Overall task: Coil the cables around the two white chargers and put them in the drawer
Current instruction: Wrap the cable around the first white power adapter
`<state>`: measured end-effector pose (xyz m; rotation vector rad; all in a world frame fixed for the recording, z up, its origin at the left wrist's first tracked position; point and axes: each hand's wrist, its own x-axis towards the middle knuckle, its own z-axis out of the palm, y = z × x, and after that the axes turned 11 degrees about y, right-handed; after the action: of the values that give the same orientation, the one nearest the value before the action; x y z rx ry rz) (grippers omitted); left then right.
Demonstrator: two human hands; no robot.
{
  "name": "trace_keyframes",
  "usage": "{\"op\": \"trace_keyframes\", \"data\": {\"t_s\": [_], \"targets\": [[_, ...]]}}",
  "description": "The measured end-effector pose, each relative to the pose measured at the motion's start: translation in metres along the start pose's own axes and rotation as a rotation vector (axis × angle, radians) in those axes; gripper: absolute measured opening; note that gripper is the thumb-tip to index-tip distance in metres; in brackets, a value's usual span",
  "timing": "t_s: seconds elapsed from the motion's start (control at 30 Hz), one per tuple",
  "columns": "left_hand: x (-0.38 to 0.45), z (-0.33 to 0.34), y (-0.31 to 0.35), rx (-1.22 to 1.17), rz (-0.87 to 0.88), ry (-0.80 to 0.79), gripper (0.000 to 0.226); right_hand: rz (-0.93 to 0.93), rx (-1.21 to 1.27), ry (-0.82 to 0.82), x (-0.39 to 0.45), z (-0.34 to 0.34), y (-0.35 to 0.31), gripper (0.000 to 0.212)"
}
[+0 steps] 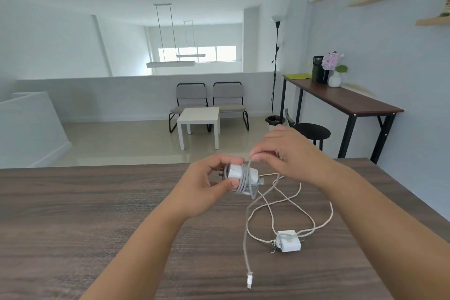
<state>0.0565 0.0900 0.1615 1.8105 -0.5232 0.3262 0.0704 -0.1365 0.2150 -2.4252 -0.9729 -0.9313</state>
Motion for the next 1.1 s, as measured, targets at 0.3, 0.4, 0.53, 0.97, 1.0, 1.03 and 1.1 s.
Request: {"op": "trace_keyframes", "data": {"t_s": [0.3,0.4,0.53,0.97,1.0,1.03,1.1], "targets": [[-0.008,0.010,0.005,-0.484,-0.081,0.074,0.030,0.208,0.220,0.246,-0.017,0.032,-0.007,0.025],[-0.009,0.016,0.003,-0.578,-0.102,0.124,0.031,0.386,0.435,0.174,-0.023,0.040,-0.012,0.045],[-0.011,0.026,0.003,-0.567,-0.087,0.218,0.029,0.431,0.537,0.231,-0.029,0.051,-0.013,0.040],[-0.017,0.026,-0.009,-0.437,-0.102,0.200,0.030,0.509,0.454,0.267,-0.015,0.018,0.000,0.019],[-0.017,0.027,-0.010,-0.415,-0.100,0.211,0.030,0.490,0.407,0.257,-0.012,0.014,-0.002,0.015],[-0.017,0.028,-0.011,-0.398,-0.099,0.229,0.031,0.490,0.383,0.262,-0.011,0.012,-0.004,0.011],[-0.018,0.030,-0.015,-0.389,-0.098,0.272,0.031,0.536,0.400,0.306,-0.011,0.014,-0.008,0.004]]}}
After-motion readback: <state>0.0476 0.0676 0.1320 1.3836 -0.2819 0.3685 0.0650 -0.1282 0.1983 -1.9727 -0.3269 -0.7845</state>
